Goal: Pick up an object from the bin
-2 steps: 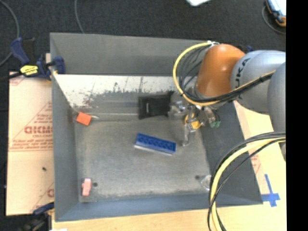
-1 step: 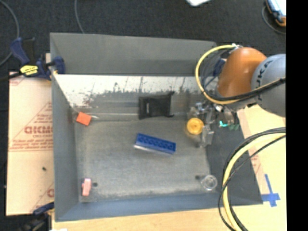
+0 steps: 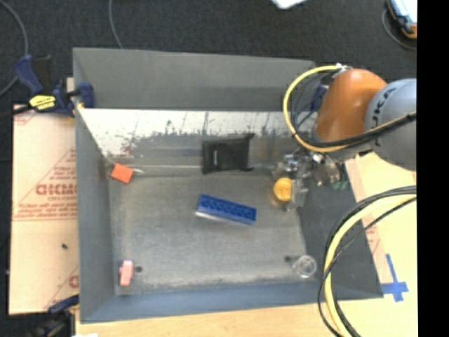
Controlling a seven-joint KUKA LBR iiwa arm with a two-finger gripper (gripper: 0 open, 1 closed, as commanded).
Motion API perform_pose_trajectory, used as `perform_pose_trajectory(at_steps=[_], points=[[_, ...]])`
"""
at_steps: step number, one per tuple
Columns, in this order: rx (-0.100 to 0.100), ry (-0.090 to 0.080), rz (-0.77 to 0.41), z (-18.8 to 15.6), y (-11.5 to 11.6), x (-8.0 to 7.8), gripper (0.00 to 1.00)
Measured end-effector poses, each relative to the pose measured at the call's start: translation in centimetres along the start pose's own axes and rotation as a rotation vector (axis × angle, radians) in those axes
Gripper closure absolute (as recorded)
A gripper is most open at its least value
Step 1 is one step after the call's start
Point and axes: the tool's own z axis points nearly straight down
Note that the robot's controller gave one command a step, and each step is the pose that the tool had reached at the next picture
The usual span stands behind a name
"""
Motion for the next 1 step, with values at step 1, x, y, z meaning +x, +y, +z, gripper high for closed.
perform_pose_trajectory(at_steps=[1], points=[[0.000,0.000,-0.001,0.00,0.01,0.00,1.00]])
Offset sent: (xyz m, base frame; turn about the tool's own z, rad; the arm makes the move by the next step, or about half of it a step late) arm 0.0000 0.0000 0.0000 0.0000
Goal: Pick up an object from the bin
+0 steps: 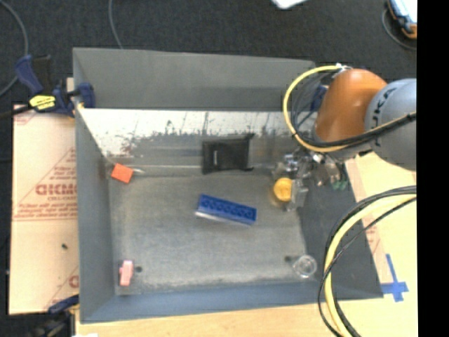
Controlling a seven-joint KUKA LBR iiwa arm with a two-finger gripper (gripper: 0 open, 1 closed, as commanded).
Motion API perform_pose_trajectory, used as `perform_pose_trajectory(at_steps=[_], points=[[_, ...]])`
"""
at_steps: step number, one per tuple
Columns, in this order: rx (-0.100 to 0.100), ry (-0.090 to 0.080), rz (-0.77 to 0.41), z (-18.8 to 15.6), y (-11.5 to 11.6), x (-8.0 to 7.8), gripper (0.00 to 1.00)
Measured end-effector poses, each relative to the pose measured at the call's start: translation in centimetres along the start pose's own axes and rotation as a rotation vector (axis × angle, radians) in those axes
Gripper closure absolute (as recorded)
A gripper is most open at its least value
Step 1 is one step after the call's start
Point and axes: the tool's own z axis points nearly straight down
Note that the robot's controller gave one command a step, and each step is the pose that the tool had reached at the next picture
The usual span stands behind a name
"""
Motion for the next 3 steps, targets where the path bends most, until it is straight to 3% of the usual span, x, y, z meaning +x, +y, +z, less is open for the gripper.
perform_pose_trajectory(at_steps=[3], points=[[0.000,0.000,-0.002,0.00,0.01,0.00,1.00]])
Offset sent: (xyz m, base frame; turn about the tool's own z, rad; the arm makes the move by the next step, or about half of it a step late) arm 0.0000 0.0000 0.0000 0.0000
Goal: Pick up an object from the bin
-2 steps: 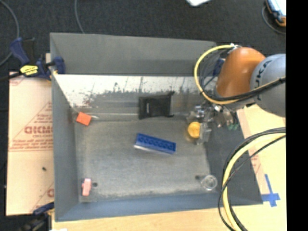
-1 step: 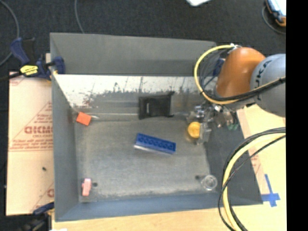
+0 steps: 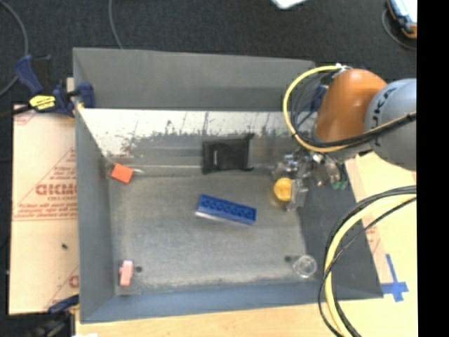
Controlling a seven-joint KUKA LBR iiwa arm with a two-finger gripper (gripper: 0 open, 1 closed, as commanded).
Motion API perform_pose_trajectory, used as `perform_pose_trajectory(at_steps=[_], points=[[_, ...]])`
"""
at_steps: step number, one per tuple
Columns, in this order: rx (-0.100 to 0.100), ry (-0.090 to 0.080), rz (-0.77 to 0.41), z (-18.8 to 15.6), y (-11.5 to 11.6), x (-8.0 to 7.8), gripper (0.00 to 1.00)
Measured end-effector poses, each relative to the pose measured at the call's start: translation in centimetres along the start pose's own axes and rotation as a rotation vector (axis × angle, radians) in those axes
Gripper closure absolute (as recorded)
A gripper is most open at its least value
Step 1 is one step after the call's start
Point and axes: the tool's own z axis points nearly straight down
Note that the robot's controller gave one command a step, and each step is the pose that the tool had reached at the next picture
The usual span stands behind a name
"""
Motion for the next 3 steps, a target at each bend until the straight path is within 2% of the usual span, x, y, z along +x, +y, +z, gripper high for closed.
perform_pose_trajectory(at_steps=[3], points=[[0.000,0.000,-0.001,0.00,0.00,0.00,1.00]])
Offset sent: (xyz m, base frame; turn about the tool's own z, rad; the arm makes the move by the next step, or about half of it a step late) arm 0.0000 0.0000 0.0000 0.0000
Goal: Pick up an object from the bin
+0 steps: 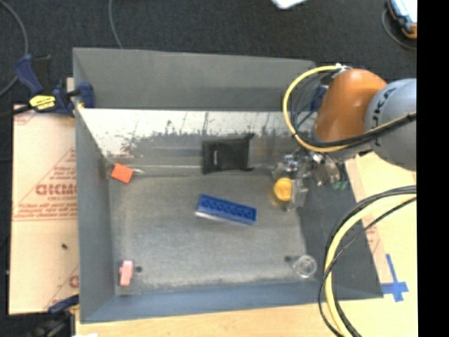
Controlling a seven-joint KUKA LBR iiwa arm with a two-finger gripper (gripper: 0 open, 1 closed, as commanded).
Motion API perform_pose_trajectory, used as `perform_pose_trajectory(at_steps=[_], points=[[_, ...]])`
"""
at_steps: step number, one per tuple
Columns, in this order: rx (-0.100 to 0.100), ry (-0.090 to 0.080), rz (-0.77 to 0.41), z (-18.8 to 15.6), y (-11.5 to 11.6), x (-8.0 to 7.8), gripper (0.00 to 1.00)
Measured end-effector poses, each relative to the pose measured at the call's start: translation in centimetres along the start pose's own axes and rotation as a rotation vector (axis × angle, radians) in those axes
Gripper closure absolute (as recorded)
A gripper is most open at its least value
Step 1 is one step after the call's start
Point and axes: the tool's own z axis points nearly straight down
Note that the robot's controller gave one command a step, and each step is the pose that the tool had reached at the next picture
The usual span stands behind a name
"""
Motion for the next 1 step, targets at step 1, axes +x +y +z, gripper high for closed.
perform_pose_trajectory(at_steps=[1], points=[[0.000,0.000,0.000,0.00,0.00,0.00,1.00]])
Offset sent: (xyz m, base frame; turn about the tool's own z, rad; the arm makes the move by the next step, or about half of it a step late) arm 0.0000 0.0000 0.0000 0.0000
